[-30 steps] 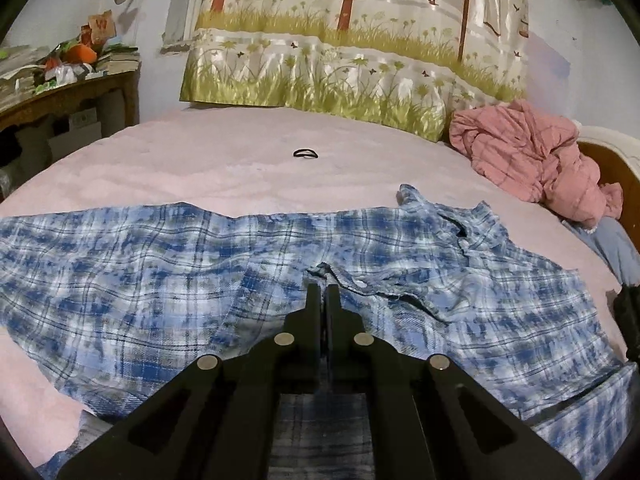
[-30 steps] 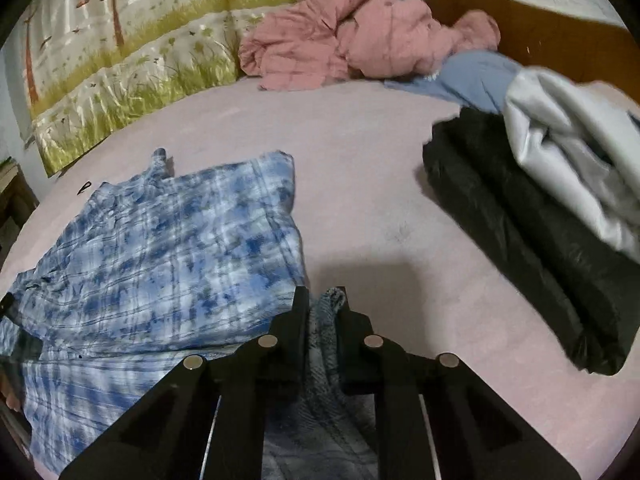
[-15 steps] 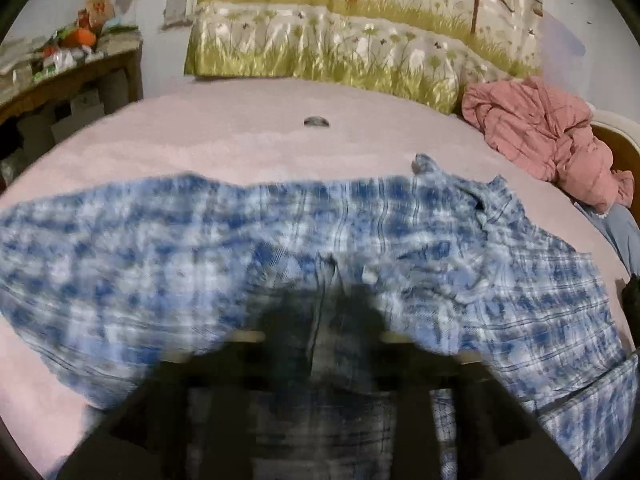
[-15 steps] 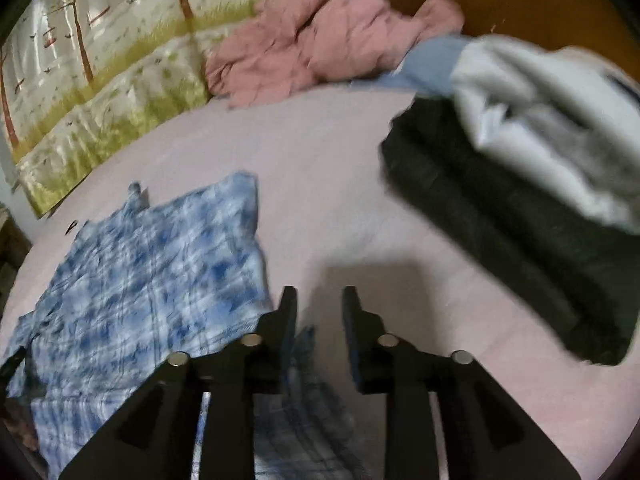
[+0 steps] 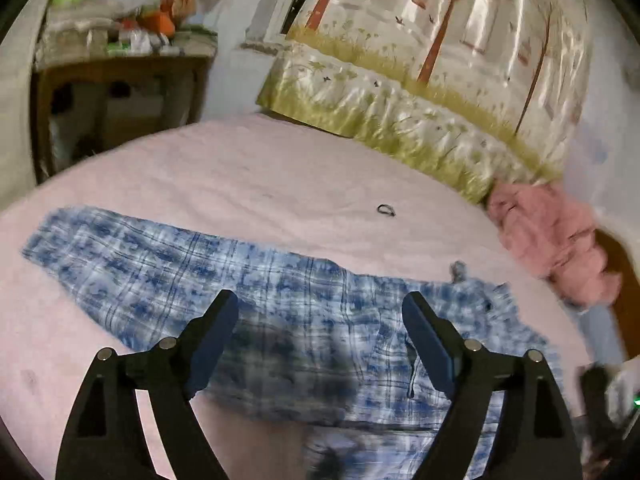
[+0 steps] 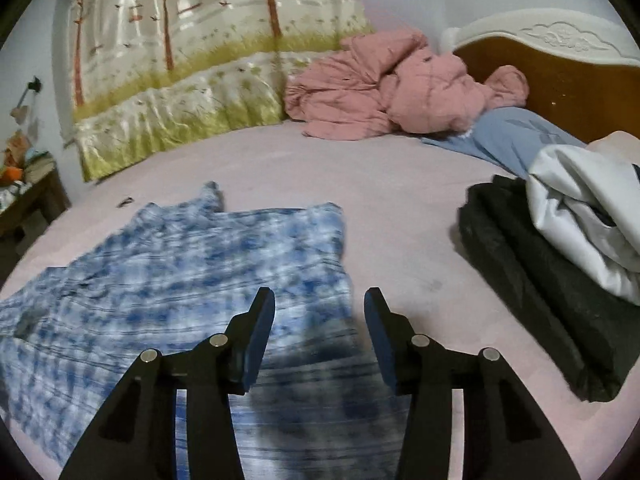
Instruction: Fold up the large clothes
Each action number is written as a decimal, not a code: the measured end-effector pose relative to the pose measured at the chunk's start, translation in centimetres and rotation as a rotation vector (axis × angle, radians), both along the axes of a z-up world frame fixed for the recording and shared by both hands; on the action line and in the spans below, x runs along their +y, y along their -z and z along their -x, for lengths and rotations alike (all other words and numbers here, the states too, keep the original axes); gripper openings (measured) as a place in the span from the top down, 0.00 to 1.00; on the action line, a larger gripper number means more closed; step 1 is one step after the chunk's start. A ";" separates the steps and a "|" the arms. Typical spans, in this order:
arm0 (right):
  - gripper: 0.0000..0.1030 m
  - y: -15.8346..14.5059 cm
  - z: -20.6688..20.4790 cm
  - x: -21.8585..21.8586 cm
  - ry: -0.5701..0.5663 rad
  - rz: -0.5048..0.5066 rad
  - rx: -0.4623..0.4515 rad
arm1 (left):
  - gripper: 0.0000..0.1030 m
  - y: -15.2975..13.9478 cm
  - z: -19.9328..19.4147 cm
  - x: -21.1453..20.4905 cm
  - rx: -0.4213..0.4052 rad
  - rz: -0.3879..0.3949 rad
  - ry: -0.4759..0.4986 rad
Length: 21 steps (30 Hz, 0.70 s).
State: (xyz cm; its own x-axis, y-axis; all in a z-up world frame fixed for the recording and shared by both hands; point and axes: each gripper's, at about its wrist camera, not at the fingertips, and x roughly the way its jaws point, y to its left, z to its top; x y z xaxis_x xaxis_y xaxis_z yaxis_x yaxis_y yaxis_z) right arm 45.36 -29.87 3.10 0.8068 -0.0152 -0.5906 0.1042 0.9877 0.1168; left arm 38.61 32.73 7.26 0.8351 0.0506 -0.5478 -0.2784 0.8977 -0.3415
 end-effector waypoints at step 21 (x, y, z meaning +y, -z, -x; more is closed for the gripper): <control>0.52 2.2 0.2 6.2 -0.114 0.126 0.071 | 0.26 12.2 0.5 15.0 0.247 0.113 -0.547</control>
